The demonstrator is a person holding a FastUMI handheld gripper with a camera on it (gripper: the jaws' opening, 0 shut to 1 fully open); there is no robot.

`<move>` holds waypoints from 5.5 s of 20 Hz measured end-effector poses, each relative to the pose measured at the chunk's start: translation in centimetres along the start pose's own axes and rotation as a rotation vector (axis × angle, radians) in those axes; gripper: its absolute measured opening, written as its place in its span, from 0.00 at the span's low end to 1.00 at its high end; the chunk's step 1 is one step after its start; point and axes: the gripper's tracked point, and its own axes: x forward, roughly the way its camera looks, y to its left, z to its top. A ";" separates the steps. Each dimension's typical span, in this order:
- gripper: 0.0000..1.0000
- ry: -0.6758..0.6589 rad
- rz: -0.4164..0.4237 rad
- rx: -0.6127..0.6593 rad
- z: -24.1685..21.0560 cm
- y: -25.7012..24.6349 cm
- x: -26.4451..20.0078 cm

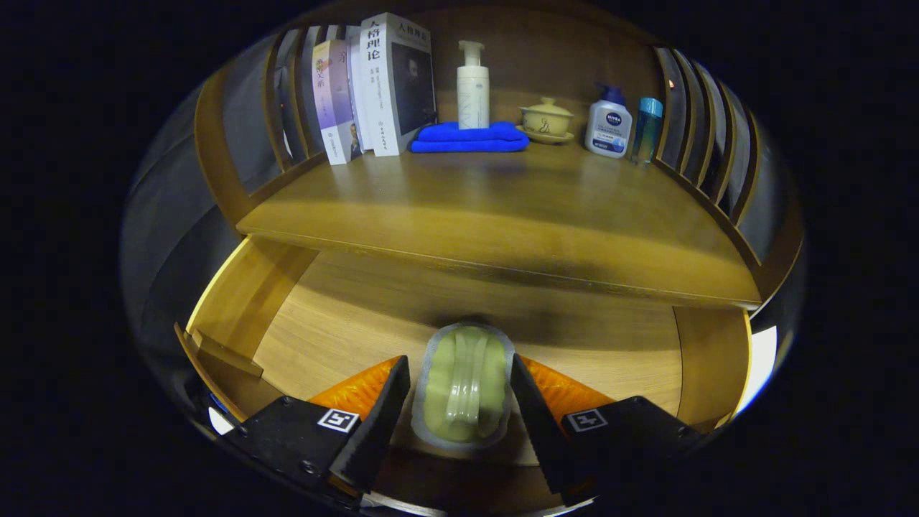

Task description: Pull open the drawer, take out the items inside it, and place them on the countertop above the cabinet.

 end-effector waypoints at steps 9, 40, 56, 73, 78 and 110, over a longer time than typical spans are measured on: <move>0.21 -0.015 0.038 0.019 -0.4 0.6 0.5; 0.21 -0.409 0.051 -0.043 10.9 0.7 -10.3; 0.21 -0.332 -0.051 0.127 17.6 -2.4 -2.8; 0.98 -0.656 -0.089 0.032 13.3 -0.5 -11.8; 0.98 -0.709 -0.103 0.026 8.4 -0.2 -14.8; 0.99 -0.554 -0.145 0.022 -7.5 2.7 -9.0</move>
